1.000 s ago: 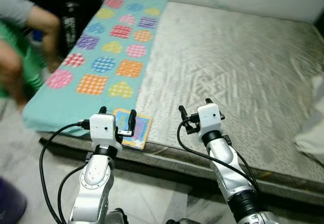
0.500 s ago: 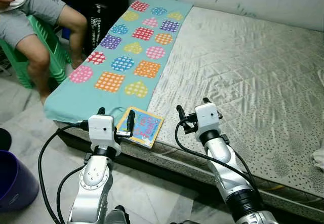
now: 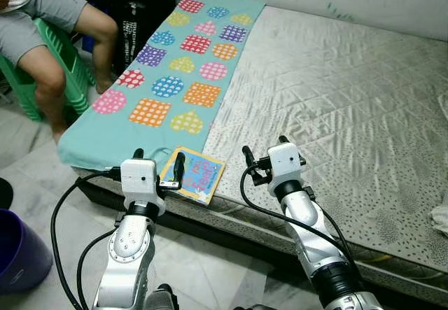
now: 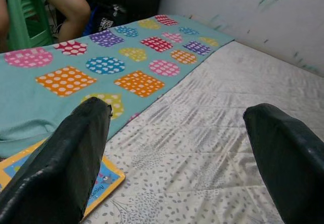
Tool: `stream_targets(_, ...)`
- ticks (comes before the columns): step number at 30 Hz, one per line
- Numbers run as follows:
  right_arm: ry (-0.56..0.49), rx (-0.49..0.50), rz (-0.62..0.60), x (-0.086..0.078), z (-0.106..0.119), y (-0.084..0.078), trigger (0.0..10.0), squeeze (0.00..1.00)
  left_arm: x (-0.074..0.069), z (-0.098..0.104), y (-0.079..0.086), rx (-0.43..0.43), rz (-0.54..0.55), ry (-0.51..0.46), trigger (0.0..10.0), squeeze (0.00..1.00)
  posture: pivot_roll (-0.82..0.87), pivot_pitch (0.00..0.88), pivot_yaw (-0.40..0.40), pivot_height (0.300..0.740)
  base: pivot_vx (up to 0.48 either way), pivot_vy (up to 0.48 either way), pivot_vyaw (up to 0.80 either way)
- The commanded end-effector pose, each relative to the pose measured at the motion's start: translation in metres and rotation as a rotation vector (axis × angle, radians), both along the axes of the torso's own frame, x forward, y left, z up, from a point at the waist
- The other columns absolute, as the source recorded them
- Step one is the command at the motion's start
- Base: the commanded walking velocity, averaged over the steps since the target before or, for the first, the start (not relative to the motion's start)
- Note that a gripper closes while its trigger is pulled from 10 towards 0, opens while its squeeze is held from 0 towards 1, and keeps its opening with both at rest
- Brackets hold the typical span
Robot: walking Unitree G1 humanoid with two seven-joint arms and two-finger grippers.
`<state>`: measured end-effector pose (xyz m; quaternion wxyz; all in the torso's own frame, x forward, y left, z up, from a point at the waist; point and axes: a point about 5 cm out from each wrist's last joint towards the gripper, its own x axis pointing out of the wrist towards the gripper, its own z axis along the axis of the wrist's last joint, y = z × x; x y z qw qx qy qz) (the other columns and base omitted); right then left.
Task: Clean up the room
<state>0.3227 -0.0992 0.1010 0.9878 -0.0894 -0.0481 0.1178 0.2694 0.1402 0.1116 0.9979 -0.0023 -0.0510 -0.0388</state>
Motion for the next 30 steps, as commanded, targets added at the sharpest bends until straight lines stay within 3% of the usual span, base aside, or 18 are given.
stream_targets(1,0.007,-0.006,-0.007,0.0001,-0.0022,-0.0040,10.0,0.00,0.0005,-0.0028,-0.0030,-0.002,-0.009,0.014,10.0,0.00,0.06,0.130,-0.058,0.731,0.000,-0.330,0.00)
stream_targets(20,0.006,-0.004,-0.009,0.0007,-0.0020,-0.0038,10.0,0.00,0.0013,-0.0029,-0.0033,-0.002,-0.012,0.014,10.0,0.00,0.06,0.129,-0.056,0.731,0.000,-0.329,0.00)
stream_targets(30,0.004,0.022,-0.026,0.0007,0.0011,-0.0113,10.0,0.00,0.0000,-0.0016,-0.0024,-0.021,-0.017,0.000,10.0,0.00,0.05,0.125,-0.057,0.731,0.000,0.000,0.00)
